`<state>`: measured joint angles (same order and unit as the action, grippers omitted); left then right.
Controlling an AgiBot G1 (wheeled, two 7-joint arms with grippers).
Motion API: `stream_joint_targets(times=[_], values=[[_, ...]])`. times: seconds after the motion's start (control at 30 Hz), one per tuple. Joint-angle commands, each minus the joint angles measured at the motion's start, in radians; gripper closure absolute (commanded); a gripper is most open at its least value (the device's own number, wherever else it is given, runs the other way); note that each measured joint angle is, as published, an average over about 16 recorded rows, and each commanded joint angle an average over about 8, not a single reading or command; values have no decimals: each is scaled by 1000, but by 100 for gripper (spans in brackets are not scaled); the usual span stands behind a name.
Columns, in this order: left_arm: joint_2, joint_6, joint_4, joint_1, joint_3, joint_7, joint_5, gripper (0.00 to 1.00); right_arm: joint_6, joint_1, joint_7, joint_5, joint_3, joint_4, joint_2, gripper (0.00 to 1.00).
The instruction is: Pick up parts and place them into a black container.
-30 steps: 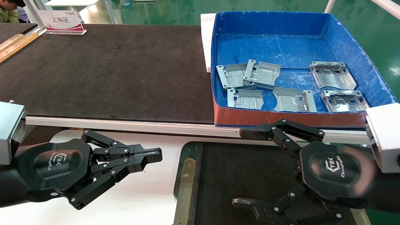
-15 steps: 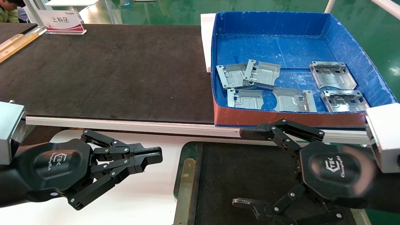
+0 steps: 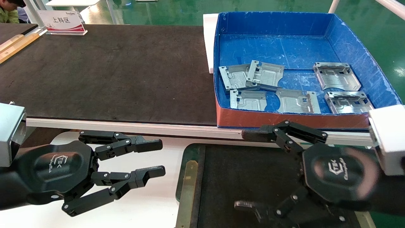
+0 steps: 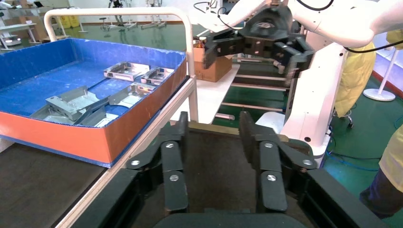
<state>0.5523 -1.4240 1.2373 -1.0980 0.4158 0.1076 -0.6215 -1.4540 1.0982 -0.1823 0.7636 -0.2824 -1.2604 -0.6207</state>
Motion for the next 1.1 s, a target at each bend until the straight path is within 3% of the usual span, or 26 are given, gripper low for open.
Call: stream_joint_targets(times=[0.03, 0.3, 0.6, 0.93, 1.1], values=[[0, 0, 0, 0, 0, 0, 0, 0, 9, 3, 2, 7, 0, 4, -2, 0], [0, 0, 0, 0, 0, 0, 0, 0, 133, 92, 27, 132, -19, 116, -44, 0], [0, 0, 0, 0, 0, 0, 0, 0, 321, 193, 117, 294, -51, 407, -136, 0], [0, 0, 0, 0, 0, 0, 0, 0, 418, 328, 206, 355, -57, 657, -217, 0], [0, 0, 0, 0, 0, 0, 0, 0, 504, 396, 275, 382, -54, 782, -263, 0]])
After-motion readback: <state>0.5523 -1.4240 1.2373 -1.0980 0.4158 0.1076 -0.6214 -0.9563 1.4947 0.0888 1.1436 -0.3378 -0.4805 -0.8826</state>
